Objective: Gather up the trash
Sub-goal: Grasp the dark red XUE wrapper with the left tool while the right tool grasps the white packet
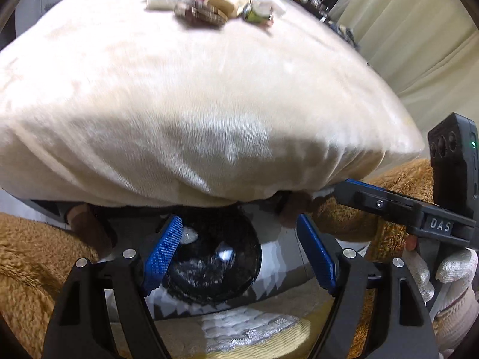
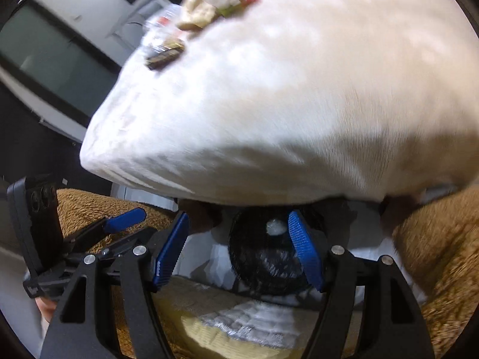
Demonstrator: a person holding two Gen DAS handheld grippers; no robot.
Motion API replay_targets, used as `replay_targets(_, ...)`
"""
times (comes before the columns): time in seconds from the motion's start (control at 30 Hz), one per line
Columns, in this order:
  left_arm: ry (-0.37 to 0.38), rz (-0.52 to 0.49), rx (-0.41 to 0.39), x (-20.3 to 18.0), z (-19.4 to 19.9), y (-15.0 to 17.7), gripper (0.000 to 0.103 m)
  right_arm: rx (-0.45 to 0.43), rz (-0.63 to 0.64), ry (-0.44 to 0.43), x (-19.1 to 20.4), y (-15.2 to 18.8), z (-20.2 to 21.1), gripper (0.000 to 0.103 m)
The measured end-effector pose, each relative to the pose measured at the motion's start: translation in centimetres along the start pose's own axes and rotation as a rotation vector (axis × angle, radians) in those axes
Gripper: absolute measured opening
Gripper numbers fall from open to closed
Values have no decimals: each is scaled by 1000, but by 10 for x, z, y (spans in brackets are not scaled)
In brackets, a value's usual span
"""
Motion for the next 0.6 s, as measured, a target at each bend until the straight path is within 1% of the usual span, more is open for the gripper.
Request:
replay_targets(0.13,23,-20,-128,-1,27,-17,77,-117,133,-28,21,-10,19,69)
replay_targets(0.17,32,-17,-150,1,31,-23,77,-140,164,-30,24,-14,24,69)
replay_targets(0.27,25,-19,-184,6,36,-44,77,-185,240,-24,29,-34,30,69)
replay_targets(0.37,23,-59,-215,6,40,-71,77,-207,311,1,24,-59,30,70)
replay_targets(0.43,15,-79,-235,10,40,-89,78,-218,314,15,16,-81,28,73)
replay_targets(0.47,14,-84,-237,13,38,-98,83,-223,307,10,11,-91,26,76)
replay_targets(0.53,-4,-123,-247,13,34,-118,87,-238,300,6,3,-112,18,77)
replay_targets(0.6,-16,-178,-254,14,28,-134,88,-244,291,1,-7,-131,11,87)
Point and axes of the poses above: each gripper's, at about its wrist camera, not at the fingertips, and z roughly against the way its jaws point, x to its left, y to its underside, the point moved 1 cm from there along -z, roughly the way its jaws point, and after that the axes turned 8 degrees about -x, right-handed, at the moved point
